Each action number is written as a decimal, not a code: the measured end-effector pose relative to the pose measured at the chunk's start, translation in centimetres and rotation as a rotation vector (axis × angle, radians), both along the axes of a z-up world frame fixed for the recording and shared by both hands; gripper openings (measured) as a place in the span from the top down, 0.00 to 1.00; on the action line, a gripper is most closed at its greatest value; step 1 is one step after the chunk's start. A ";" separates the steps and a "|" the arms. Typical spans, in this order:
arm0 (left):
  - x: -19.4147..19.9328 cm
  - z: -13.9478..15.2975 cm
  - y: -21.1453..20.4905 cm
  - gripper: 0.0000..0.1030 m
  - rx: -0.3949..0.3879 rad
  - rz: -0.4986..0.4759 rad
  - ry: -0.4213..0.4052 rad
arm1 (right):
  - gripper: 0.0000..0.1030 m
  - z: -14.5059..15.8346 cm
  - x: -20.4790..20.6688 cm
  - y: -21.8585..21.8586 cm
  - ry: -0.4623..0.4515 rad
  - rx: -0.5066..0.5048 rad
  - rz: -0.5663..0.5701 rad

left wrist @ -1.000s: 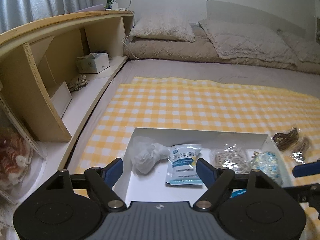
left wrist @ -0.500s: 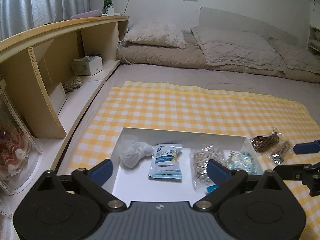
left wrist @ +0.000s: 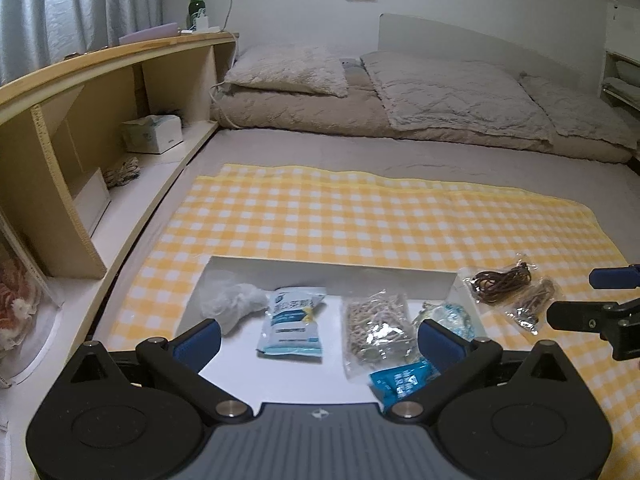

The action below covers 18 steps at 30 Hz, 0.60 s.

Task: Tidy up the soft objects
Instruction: 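Open both grippers in the box and move them toward the two cable bags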

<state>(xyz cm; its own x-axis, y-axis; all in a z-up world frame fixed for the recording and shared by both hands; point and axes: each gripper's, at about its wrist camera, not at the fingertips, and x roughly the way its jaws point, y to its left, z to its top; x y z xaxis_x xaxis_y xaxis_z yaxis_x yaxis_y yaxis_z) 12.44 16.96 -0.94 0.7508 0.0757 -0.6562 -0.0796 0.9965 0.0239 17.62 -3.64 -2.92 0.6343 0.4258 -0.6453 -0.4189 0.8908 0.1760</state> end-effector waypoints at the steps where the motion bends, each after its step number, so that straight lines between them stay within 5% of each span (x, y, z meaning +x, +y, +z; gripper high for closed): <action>1: 0.1 0.0 -0.3 0.00 -0.001 -0.003 -0.002 | 0.00 0.0 0.0 -0.3 -0.002 0.001 -0.007; 18: 4.1 -0.6 -8.0 0.00 0.019 -0.135 -0.003 | 0.00 -0.5 1.1 -6.7 -0.007 -0.012 -0.117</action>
<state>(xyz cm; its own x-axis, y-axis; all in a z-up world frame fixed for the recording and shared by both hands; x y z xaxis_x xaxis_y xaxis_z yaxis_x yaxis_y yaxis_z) 16.51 9.00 -1.52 0.7569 -0.0141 -0.6534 0.0554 0.9976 0.0426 18.74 -10.35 -3.45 0.6837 0.3406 -0.6455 -0.3129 0.9358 0.1623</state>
